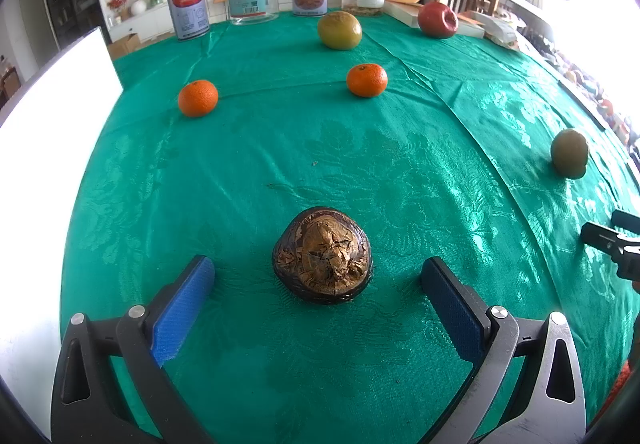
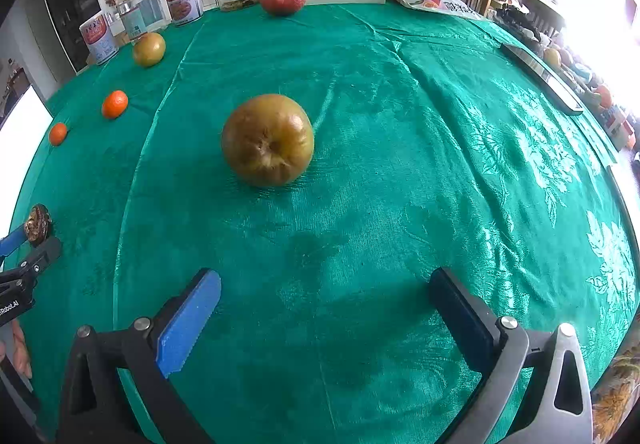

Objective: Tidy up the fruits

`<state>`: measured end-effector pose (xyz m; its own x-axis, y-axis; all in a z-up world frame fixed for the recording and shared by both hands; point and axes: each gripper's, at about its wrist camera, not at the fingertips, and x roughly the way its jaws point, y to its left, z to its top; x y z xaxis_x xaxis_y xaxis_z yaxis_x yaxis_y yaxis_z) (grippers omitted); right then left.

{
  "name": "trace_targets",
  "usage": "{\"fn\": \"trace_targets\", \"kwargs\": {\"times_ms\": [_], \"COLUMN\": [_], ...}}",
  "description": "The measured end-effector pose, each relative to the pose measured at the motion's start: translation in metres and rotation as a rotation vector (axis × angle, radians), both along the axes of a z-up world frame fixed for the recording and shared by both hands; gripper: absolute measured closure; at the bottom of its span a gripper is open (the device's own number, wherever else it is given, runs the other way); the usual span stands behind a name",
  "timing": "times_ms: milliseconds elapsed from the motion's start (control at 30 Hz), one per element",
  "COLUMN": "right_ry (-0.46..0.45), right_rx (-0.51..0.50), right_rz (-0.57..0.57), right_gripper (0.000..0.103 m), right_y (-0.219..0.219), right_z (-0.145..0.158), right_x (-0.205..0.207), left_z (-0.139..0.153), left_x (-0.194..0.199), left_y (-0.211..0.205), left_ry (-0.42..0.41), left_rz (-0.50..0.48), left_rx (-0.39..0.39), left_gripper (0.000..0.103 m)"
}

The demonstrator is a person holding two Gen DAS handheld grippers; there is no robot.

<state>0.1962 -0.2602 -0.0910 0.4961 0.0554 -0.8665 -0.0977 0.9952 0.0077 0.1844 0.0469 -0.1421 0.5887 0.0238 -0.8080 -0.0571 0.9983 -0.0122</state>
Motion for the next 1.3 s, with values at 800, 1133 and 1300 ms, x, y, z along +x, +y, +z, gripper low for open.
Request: {"fn": "trace_targets", "kwargs": {"times_ms": [800,1133,1300], "right_ry": [-0.048,0.02,0.018], "right_rx": [0.228,0.101,0.241], "right_rz": [0.008,0.091,0.148], "right_gripper": [0.002,0.054,0.054], "right_y": [-0.011,0.034,0.035], "right_z": [0.014,0.004,0.033], "right_x": [0.021,0.059,0.013], "left_z": [0.011,0.041,0.07], "left_x": [0.005,-0.028,-0.083], "left_y": [0.005,0.02,0.031], "left_ry": [0.004,0.009,0.019], "left_rz": [-0.003,0.007,-0.048], "left_rx": [0.015,-0.195,-0.302], "left_gripper": [0.058,0.058,0.058]}}
